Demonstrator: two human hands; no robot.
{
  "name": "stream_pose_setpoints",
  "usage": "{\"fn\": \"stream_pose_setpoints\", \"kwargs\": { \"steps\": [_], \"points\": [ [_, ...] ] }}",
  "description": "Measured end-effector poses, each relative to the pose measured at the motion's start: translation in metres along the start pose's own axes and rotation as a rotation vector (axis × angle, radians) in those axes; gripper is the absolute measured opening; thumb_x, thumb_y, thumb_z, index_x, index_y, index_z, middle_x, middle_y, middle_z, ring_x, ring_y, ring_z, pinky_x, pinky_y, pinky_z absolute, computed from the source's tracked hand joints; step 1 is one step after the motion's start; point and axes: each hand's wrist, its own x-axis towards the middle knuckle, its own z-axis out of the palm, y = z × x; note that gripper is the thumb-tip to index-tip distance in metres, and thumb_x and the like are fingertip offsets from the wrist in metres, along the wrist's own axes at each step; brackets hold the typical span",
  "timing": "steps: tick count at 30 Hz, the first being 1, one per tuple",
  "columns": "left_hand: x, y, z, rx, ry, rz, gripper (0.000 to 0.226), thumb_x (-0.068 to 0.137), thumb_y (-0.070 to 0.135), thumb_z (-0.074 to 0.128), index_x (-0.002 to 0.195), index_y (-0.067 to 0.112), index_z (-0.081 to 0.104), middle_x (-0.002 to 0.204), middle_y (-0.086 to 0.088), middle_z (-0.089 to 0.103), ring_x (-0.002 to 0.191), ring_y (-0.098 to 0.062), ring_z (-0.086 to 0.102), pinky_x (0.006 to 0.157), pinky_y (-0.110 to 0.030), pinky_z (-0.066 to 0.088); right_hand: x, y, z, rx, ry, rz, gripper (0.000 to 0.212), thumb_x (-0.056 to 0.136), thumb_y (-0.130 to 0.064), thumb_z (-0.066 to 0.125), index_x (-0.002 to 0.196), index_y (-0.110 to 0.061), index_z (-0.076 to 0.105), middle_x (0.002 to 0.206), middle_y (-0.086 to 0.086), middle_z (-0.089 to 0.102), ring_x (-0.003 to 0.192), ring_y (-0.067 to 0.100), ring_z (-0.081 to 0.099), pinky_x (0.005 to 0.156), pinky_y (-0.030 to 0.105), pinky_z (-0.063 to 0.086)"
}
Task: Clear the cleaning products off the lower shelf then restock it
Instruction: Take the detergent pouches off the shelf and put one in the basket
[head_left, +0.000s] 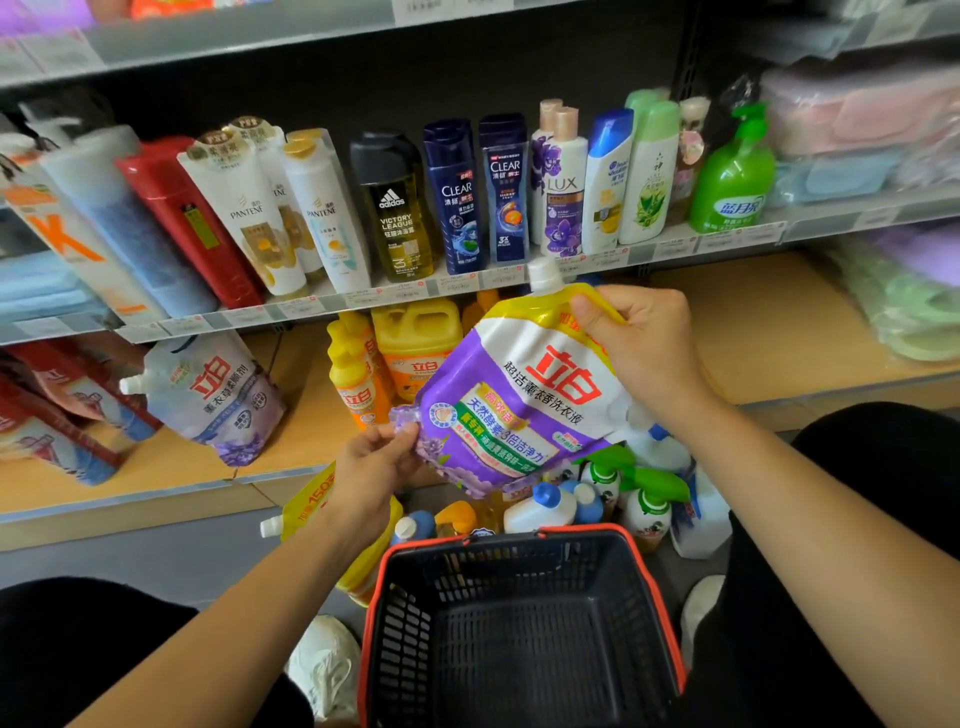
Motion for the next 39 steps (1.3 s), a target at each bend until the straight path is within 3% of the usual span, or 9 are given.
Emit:
{"fn": "stream_pose_setpoints", "kwargs": {
  "steps": [3, 5, 10, 14, 18, 21, 25, 33, 39],
  "points": [
    [0.008, 0.016, -0.002, 0.058, 0.082, 0.171, 0.018, 0.099, 0.012, 0.062, 0.082, 0.01, 0.055, 0.082, -0.011, 0.072, 0.083, -0.022, 0.071, 0.067, -0.032, 0.056, 0.003, 0.026, 0.005, 0.042, 0.118, 0.181, 0.033, 0.096, -0.023, 0.068, 0.082, 0.007, 0.072, 0.061, 0.021, 0.055, 0.063, 0.015, 0.043, 0.061, 0.03, 0.037],
    [0.01, 0.03, -0.002, 0.108, 0.114, 0.3, 0.023, 0.098, 0.012, 0.063, 0.077, 0.014, 0.054, 0.071, 0.0, 0.073, 0.075, -0.013, 0.072, 0.066, -0.029, 0.054, 0.004, 0.044, 0.013, 0.096, 0.206, 0.333, 0.033, 0.095, -0.023, 0.069, 0.077, 0.005, 0.071, 0.067, 0.01, 0.043, 0.07, 0.019, 0.035, 0.062, 0.034, 0.032],
    [0.008, 0.066, 0.002, 0.266, 0.159, 0.574, 0.015, 0.095, 0.018, 0.07, 0.085, 0.009, 0.065, 0.074, -0.002, 0.074, 0.071, -0.01, 0.069, 0.059, -0.026, 0.055, 0.002, 0.078, 0.027, 0.199, 0.202, 0.657, 0.027, 0.095, -0.02, 0.069, 0.111, 0.001, 0.073, 0.094, 0.011, 0.069, 0.085, 0.024, 0.062, 0.072, 0.034, 0.05],
    [-0.003, 0.084, 0.008, 0.574, 0.142, 0.844, 0.007, 0.093, 0.023, 0.073, 0.086, 0.023, 0.07, 0.079, 0.01, 0.072, 0.072, 0.0, 0.064, 0.062, -0.018, 0.051, 0.001, 0.062, 0.032, -0.017, 0.237, 0.435, 0.032, 0.083, -0.016, 0.081, 0.114, -0.008, 0.074, 0.103, 0.007, 0.074, 0.093, 0.016, 0.069, 0.081, 0.028, 0.053],
    [-0.017, 0.084, 0.015, 0.843, 0.022, 0.958, 0.005, 0.092, 0.026, 0.074, 0.089, 0.022, 0.074, 0.081, 0.015, 0.071, 0.073, -0.006, 0.067, 0.062, -0.031, 0.054, -0.018, 0.029, 0.056, -0.075, -0.205, 0.129, 0.034, 0.082, -0.02, 0.082, 0.114, -0.027, 0.071, 0.104, -0.014, 0.072, 0.093, 0.0, 0.068, 0.083, 0.017, 0.051],
    [-0.025, 0.079, 0.019, 0.888, -0.025, 0.964, 0.008, 0.09, 0.023, 0.075, 0.09, 0.016, 0.078, 0.082, 0.007, 0.075, 0.071, -0.008, 0.067, 0.063, -0.039, 0.056, -0.034, 0.012, 0.082, 0.038, -0.407, 0.093, 0.025, 0.092, -0.016, 0.071, 0.113, -0.03, 0.07, 0.104, -0.007, 0.075, 0.098, 0.009, 0.071, 0.084, 0.027, 0.057],
    [-0.034, 0.072, 0.023, 0.832, -0.054, 0.926, 0.007, 0.088, 0.019, 0.077, 0.091, 0.013, 0.08, 0.083, 0.004, 0.076, 0.073, -0.008, 0.071, 0.066, -0.04, 0.059, -0.041, 0.008, 0.091, 0.043, -0.337, 0.029, 0.018, 0.1, -0.012, 0.059, 0.094, 0.0, 0.072, 0.084, 0.024, 0.07, 0.08, 0.037, 0.068, 0.072, 0.056, 0.052],
    [-0.032, 0.097, 0.008, 0.621, -0.047, 0.904, 0.002, 0.089, 0.027, 0.077, 0.091, 0.026, 0.077, 0.081, 0.007, 0.075, 0.068, -0.004, 0.064, 0.061, -0.025, 0.052, -0.032, 0.0, 0.067, 0.115, -0.336, 0.039, 0.022, 0.1, -0.012, 0.058, 0.088, -0.018, 0.075, 0.081, 0.004, 0.074, 0.076, 0.012, 0.068, 0.069, 0.035, 0.053],
    [-0.037, 0.081, 0.018, 0.663, -0.421, 0.634, 0.024, 0.086, 0.027, 0.072, 0.103, 0.011, 0.077, 0.092, -0.004, 0.077, 0.082, -0.02, 0.07, 0.076, -0.042, 0.057, -0.029, -0.006, 0.061, 0.108, -0.408, 0.017, 0.025, 0.098, -0.008, 0.06, 0.098, -0.028, 0.074, 0.087, -0.013, 0.076, 0.083, 0.003, 0.069, 0.076, 0.022, 0.053]
  ]
}}
